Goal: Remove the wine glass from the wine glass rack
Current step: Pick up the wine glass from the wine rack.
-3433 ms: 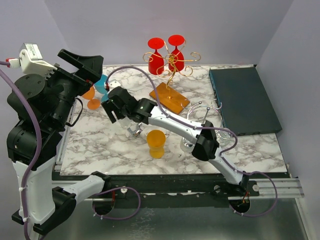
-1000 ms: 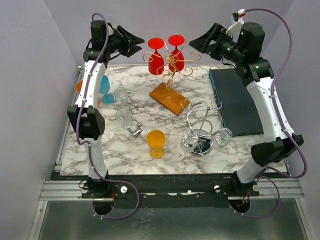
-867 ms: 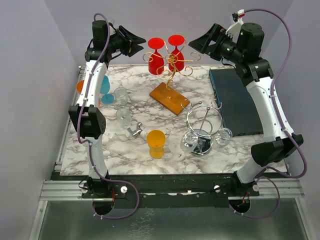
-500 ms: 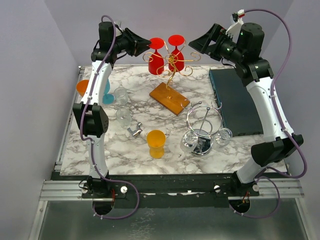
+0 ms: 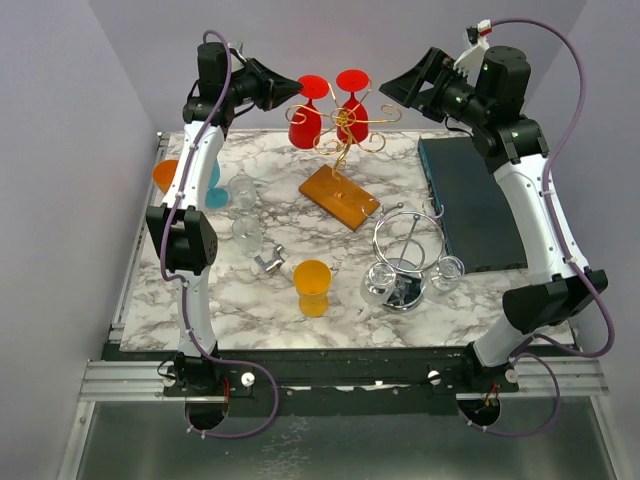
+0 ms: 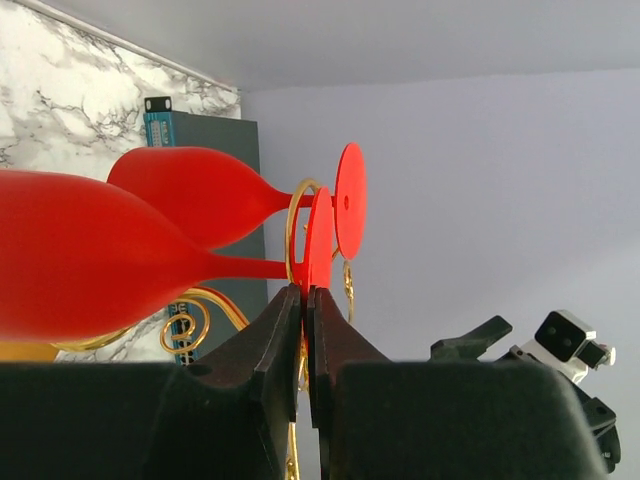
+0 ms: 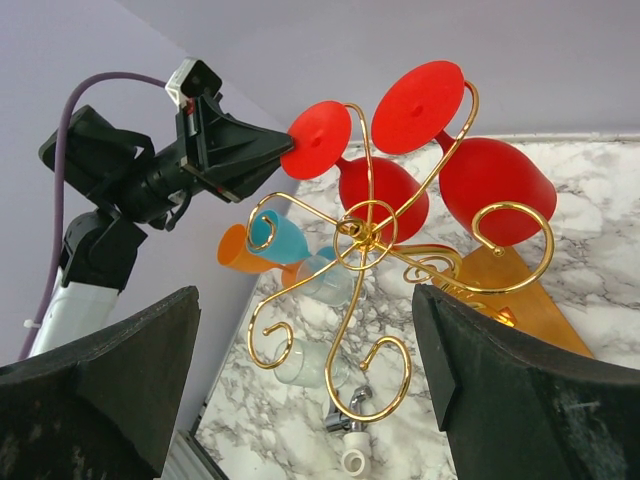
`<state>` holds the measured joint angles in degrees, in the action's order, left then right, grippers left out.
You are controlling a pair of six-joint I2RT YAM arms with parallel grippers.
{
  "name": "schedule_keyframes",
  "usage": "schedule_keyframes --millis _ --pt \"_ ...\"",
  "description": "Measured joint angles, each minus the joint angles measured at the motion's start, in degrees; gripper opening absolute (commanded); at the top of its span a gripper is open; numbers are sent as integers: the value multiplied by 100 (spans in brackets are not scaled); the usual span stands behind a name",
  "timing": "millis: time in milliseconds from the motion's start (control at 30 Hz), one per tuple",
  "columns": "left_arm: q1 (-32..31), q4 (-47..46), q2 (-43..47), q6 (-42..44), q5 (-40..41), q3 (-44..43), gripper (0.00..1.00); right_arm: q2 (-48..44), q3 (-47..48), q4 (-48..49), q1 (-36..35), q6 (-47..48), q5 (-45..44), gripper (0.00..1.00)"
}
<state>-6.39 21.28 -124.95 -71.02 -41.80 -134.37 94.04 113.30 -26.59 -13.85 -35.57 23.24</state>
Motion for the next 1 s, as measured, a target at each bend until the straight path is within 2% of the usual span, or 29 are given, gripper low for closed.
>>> schedule_keyframes --millis 233,1000 --pt "-2 -116 0 -195 -48 0 0 -44 -2 0 0 -2 2 94" --pt "-35 -704 2 -752 33 164 0 -96 -24 0 0 -46 17 94"
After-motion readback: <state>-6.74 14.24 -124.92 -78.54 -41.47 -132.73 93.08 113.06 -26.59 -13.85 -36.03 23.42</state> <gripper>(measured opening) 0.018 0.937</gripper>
